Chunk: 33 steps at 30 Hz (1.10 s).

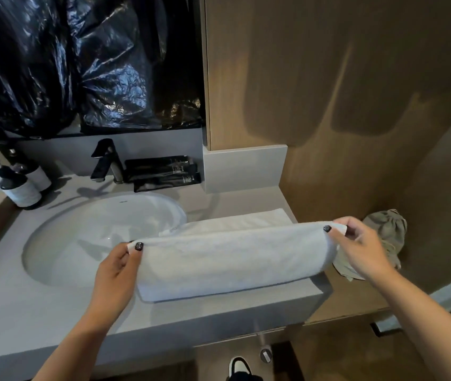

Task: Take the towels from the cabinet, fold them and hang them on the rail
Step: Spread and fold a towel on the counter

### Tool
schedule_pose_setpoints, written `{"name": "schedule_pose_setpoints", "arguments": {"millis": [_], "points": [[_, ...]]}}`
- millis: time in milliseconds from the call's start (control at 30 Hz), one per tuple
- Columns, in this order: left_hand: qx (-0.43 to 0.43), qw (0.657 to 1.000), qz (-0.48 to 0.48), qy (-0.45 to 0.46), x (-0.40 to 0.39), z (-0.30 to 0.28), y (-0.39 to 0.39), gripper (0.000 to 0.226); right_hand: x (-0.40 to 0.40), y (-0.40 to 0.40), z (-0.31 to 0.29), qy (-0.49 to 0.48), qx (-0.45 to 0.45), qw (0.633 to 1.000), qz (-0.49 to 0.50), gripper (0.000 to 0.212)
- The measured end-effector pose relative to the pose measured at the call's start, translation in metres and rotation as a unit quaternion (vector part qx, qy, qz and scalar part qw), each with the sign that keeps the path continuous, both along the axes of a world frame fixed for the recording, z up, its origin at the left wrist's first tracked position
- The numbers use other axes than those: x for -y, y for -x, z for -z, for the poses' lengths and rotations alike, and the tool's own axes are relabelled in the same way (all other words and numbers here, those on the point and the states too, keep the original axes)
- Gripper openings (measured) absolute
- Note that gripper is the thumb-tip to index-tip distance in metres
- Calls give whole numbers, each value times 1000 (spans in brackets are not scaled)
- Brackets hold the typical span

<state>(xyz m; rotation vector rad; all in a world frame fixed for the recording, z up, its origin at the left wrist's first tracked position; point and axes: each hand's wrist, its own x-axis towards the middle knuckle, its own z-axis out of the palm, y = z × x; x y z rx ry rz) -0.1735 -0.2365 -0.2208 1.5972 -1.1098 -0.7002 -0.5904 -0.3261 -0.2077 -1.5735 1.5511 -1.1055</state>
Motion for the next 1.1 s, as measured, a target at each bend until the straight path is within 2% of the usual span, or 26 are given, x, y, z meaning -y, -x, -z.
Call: {"name": "schedule_pose_setpoints", "arguments": {"millis": [300, 500, 600, 667, 733, 800, 867, 1033, 1100], "points": [[18, 991, -83, -102, 96, 45, -17, 42, 116, -30, 54, -34, 13, 999, -17, 10], [54, 974, -101, -198, 130, 78, -21, 37, 151, -46, 94, -94, 72, 993, -4, 7], [8, 967, -106, -232, 136, 92, -30, 45, 160, -49, 109, -113, 102, 988, 28, 10], [-61, 962, -105, -243, 139, 97, -34, 46, 164, -49, 114, -121, 105, 986, 40, 14], [-150, 950, -110, -252, 143, 96, -33, 31, 168, -49, 115, -127, 110, 985, 32, 18], [-219, 940, -88, -245, 147, 85, -26, 10, 172, -49, 117, -131, 102, 986, 24, 12], [-263, 934, -62, -235, 150, 76, -20, 14, 177, -47, 116, -129, 82, 988, 22, 7], [-257, 935, -94, -223, 153, 78, -25, 14, 188, -41, 109, -225, 97, 969, -22, 8], [-243, 937, -103, -228, 153, 79, -27, 18, 189, -40, 98, -267, 114, 955, -64, 18]]}}
